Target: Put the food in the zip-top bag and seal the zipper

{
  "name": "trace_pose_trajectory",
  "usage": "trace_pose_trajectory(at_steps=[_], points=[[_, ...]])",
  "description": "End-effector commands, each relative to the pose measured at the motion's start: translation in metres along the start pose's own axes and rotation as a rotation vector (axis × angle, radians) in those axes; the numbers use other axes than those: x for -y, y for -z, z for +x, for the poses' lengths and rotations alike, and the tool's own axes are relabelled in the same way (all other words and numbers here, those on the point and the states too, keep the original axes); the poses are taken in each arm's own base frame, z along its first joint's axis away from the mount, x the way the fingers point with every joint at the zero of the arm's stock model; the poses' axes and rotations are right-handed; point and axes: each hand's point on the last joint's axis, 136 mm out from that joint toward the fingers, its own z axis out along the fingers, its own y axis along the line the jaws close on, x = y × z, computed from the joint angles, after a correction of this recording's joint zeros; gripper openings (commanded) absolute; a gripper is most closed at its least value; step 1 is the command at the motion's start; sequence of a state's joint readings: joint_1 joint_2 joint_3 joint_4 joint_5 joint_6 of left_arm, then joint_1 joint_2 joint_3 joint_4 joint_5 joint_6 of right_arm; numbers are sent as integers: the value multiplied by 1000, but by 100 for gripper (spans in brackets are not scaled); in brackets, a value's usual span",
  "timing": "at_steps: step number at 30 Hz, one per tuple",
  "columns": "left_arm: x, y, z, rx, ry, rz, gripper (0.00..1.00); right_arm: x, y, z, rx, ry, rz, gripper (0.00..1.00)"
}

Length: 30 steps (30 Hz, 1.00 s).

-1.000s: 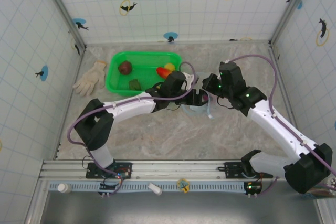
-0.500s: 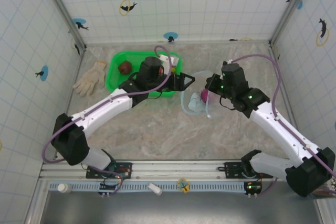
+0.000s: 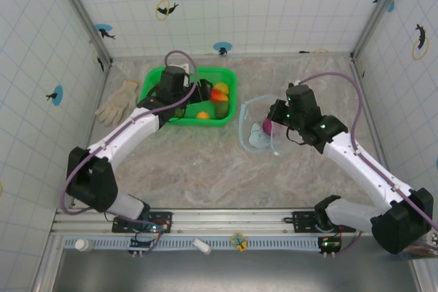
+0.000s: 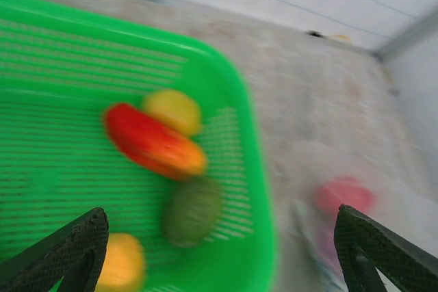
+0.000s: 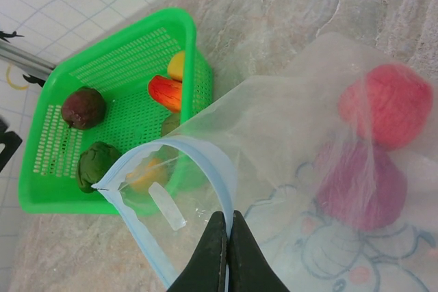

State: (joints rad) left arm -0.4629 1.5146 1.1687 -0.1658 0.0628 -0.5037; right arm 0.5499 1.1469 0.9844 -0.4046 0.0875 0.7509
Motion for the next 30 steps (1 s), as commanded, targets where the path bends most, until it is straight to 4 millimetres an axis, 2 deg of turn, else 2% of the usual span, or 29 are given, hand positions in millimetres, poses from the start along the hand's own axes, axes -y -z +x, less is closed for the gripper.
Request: trace_pose_trajectory(at_steps=[1, 4, 7, 13, 20, 30], points=[[-64, -15, -17, 18, 0, -229, 87, 2, -5, 0, -4, 18, 13, 0], [-114, -28, -37, 25, -12, -409, 88, 2, -7, 2, -11, 19, 10, 0], [-151, -43, -45, 20, 4, -500, 88, 1, -9, 3, -20, 19, 5, 0], [-194, -68, -53, 11, 74, -557, 87, 0, -13, 4, -40, 37, 13, 0], [-217, -95, -56, -15, 100, -562, 87, -2, -19, 0, -47, 56, 22, 0], [-237, -118, -16, -107, 107, -586, 82, -3, -30, 4, -81, 69, 16, 0]])
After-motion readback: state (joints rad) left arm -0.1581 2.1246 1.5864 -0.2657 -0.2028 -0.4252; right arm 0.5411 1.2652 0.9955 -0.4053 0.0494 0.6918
